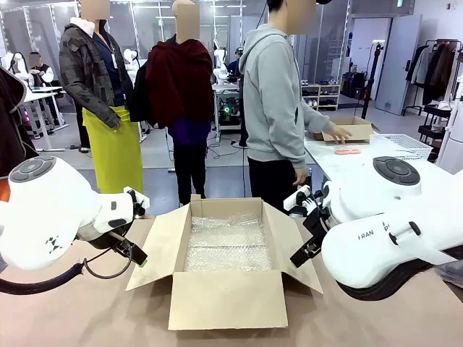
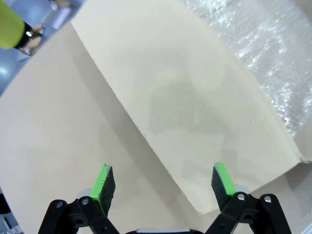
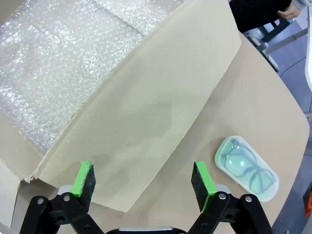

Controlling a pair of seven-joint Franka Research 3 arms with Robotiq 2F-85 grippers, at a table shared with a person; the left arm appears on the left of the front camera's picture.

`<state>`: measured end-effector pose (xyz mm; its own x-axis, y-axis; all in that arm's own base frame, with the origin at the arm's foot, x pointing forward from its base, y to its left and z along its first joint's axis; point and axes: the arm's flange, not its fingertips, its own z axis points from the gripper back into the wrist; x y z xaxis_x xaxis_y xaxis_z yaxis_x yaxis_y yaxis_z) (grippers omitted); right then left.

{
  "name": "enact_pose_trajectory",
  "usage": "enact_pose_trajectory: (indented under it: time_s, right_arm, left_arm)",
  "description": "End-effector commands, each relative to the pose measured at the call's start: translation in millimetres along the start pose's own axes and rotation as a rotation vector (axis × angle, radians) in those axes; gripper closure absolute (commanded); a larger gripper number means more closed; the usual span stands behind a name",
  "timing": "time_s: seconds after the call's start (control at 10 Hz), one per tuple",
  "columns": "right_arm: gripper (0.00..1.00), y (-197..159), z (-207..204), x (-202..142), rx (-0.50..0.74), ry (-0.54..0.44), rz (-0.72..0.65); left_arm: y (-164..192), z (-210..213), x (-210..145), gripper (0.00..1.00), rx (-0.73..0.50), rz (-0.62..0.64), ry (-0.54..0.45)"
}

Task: Pack the glasses set securely to prepare it for shipping.
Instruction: Place the Glasses case inside the Package Box.

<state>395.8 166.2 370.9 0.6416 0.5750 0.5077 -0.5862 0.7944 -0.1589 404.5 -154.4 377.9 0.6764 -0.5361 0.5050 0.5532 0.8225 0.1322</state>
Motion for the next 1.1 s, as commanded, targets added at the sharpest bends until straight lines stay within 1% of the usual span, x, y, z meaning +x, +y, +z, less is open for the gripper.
enact_pose_trajectory:
  time_s: [0.0, 0.1, 0.2, 0.4, 0.5, 0.8, 0.9, 1.0]
  right_arm:
    - [0.0, -10.1, 15.7, 2.6, -0.006, -0.001, 0.03]
    - [0.0, -28.4, 34.3, 4.1, -0.023, 0.027, 0.065]
    - [0.0, -47.1, 50.8, 3.1, 0.006, 0.059, 0.129]
    - [0.0, -81.8, 76.1, -0.3, 0.059, 0.117, 0.18]
    - [0.0, -96.2, 88.4, -1.2, 0.041, 0.124, 0.153]
    - [0.0, -120.1, 103.1, -4.5, 0.107, 0.156, 0.244]
    - [0.0, -126.2, 104.4, -3.8, 0.142, 0.18, 0.332]
    - [0.0, -125.6, 106.0, -4.0, 0.156, 0.227, 0.459]
  left_arm:
    - [17.9, 37.6, 19.8, 0.0, -0.042, -0.001, 0.009]
    - [29.8, 66.6, 30.7, 0.0, -0.094, -0.014, -0.014]
    - [38.3, 91.1, 36.0, 0.0, -0.109, -0.033, -0.014]
    - [48.4, 139.2, 40.6, 0.0, -0.171, -0.081, -0.032]
    - [53.5, 166.9, 40.0, 0.0, -0.195, -0.089, -0.067]
    - [55.5, 220.1, 21.6, 0.0, -0.296, -0.193, -0.124]
    - [52.5, 234.3, 16.0, 0.0, -0.336, -0.204, -0.153]
    - [47.1, 245.0, 13.3, 0.0, -0.364, -0.217, -0.183]
